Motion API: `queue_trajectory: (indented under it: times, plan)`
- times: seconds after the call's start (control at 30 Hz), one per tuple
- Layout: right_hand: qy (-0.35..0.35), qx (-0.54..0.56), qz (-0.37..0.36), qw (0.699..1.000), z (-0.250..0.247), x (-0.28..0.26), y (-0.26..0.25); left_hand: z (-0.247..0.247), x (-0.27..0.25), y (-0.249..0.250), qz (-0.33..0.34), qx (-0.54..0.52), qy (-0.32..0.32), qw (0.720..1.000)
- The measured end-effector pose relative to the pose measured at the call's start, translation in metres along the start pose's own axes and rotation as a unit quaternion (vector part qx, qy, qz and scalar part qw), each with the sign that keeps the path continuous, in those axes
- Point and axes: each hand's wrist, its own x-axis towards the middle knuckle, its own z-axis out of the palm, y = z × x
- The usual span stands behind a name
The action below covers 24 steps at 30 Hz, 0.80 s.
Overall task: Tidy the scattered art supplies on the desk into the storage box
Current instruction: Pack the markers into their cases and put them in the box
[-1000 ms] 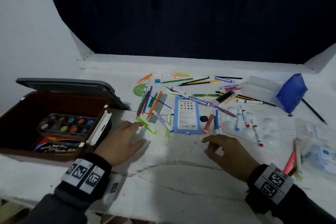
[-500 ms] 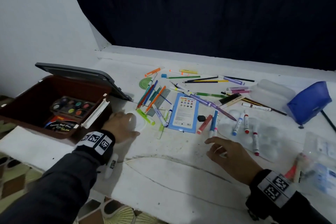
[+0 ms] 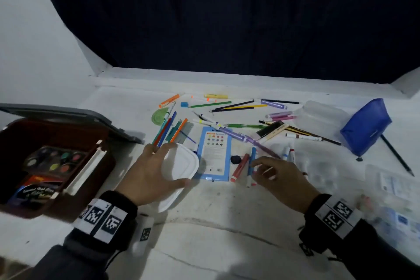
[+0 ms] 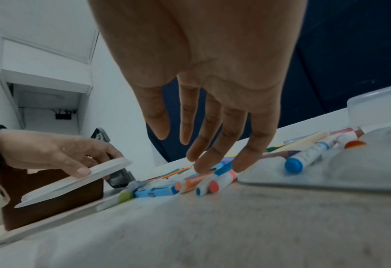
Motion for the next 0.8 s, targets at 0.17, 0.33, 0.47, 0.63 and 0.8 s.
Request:
queue_trajectory:
  times: [0.17, 0.33, 0.47, 0.63, 0.8]
  plan:
    - [0.1, -0.083, -0.003, 0.991, -0.047, 0.038, 0.035, 0.003, 0.042, 0.05, 0.109, -0.159, 0.025, 0.981]
    - [0.105, -0.238, 0.06, 0.964, -0.108, 0.096, 0.087, 0.015, 0.087, 0.104, 0.168, -0.268, 0.032, 0.948]
    - [0.048, -0.345, 0.124, 0.929, -0.143, 0.131, 0.121, 0.03, 0.115, 0.13, 0.168, -0.351, 0.012, 0.921]
    - [-0.065, -0.383, 0.173, 0.905, -0.162, 0.16, 0.146, 0.046, 0.136, 0.135, 0.163, -0.427, -0.018, 0.889]
    - [-0.099, -0.331, 0.203, 0.916, -0.167, 0.174, 0.16, 0.049, 0.143, 0.131, 0.128, -0.472, -0.037, 0.872]
